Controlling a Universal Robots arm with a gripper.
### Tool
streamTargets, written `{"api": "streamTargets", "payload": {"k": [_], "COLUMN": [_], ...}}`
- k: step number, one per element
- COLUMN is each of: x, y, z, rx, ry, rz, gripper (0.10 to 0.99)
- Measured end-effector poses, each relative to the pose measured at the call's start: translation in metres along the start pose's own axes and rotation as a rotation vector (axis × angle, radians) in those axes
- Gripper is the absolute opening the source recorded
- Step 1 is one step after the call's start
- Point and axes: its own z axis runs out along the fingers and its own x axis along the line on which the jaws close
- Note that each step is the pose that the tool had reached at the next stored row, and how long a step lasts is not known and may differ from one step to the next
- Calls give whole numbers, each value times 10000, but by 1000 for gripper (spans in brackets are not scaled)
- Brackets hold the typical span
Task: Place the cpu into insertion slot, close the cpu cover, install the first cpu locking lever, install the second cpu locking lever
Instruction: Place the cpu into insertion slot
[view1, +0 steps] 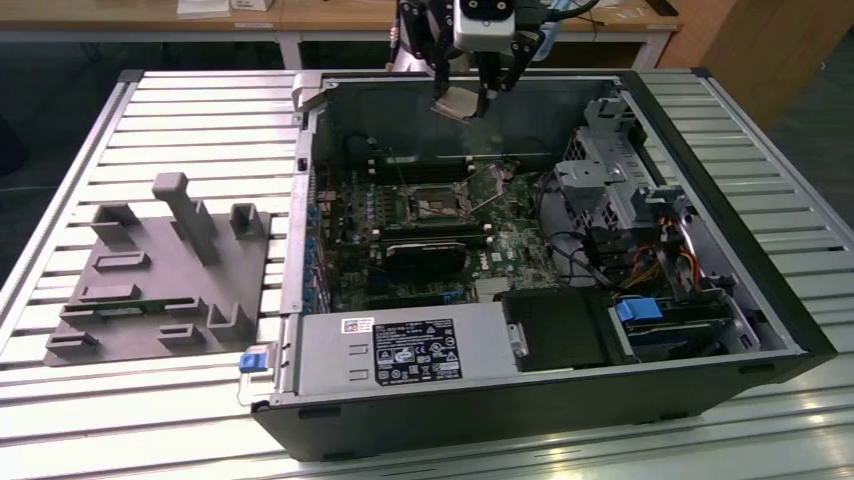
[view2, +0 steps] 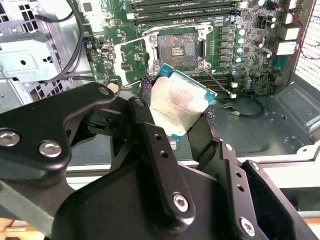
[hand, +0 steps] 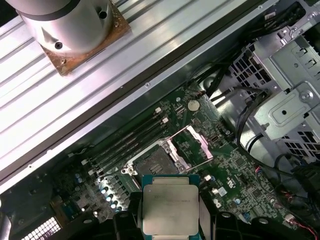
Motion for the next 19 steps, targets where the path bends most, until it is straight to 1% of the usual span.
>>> {"api": "streamTargets", "payload": {"k": [19], "x": [1], "y": [-1], "z": [2], "rx": [-13], "ry": [-61], "rz": [687], "gripper": [537]}}
